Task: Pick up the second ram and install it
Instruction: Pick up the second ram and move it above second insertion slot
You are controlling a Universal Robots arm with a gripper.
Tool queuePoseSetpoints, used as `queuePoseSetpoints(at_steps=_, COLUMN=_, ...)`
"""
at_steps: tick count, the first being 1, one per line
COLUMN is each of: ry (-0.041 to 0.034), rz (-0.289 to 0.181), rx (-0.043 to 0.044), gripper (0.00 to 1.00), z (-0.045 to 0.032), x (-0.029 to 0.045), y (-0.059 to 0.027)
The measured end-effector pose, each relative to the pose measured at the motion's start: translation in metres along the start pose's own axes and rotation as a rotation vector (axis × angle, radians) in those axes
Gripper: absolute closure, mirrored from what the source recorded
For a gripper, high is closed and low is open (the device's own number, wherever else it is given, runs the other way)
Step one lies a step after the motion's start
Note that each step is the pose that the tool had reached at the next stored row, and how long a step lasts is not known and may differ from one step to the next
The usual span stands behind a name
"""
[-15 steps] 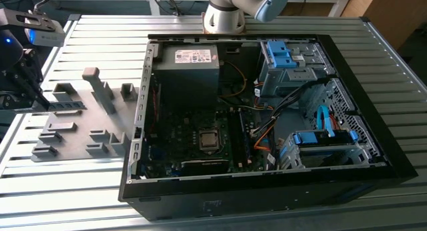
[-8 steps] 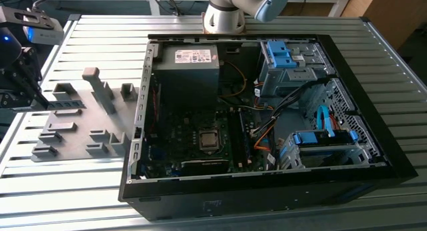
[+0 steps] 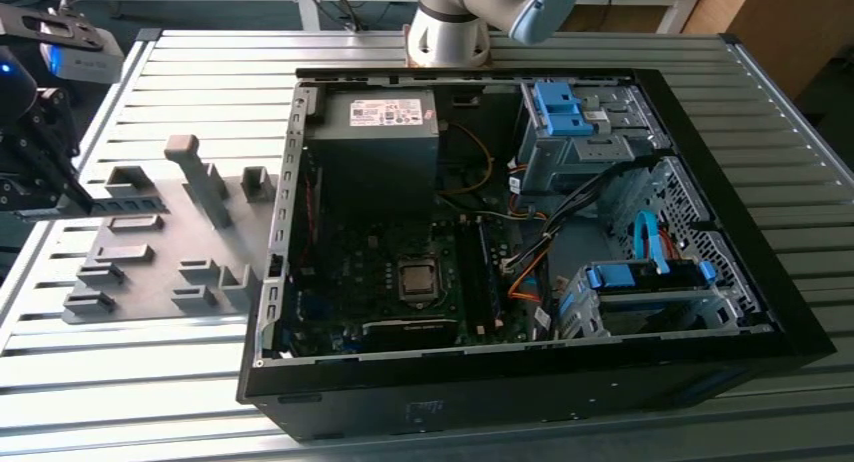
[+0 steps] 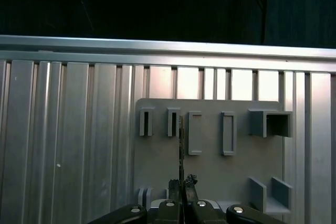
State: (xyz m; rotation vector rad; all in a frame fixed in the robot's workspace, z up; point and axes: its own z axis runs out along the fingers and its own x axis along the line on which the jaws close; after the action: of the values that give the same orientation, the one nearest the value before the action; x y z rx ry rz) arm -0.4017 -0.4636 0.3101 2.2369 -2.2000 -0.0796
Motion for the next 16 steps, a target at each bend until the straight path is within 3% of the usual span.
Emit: queuePoseSetpoints(at_steps=16, ry=0.0000, rz=0.000, rx=0.0000, gripper=0.86, z=-0.0092, x=-0.0003, y=0.0004)
